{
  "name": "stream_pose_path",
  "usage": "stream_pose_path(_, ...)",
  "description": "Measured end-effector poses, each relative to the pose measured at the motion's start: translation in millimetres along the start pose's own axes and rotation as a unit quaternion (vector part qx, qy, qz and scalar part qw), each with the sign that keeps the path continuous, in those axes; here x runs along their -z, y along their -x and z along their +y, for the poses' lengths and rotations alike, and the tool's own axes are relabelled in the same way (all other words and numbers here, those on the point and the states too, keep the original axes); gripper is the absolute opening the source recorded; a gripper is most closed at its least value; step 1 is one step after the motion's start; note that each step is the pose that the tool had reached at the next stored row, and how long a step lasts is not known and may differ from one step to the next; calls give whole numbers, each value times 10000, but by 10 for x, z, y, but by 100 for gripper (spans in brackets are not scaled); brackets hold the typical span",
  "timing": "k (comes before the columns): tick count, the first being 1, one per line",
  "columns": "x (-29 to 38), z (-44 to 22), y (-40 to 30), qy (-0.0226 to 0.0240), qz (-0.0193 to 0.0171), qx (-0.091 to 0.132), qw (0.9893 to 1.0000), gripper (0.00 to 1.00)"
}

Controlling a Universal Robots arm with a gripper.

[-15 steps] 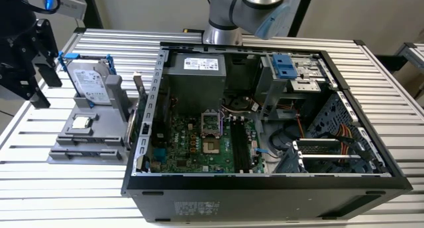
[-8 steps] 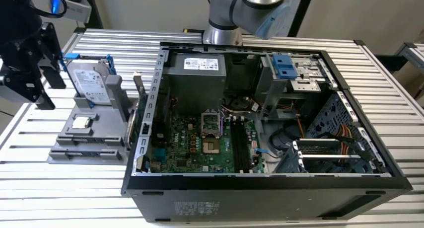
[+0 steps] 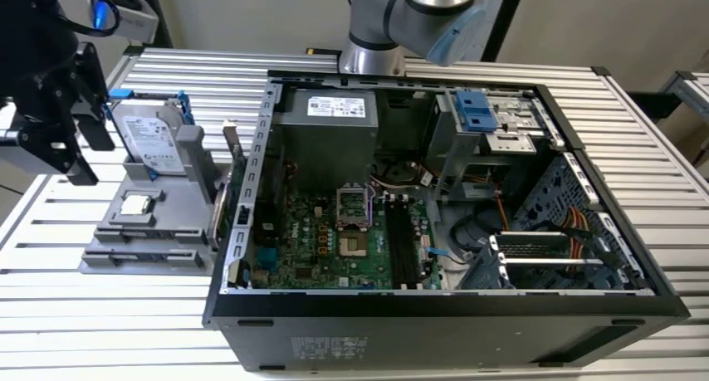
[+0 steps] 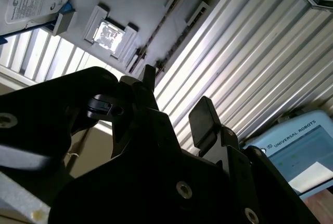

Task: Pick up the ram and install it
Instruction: 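Pick up the ram and move it above insertion slot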

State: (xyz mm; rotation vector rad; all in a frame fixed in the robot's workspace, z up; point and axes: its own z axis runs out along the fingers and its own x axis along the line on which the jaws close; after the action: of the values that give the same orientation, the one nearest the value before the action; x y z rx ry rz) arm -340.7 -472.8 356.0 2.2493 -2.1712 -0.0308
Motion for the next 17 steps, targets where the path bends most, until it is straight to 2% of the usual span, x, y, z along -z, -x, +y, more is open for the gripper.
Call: stream_pose_path(17,-140,-33,69,1,3,61,10000,100)
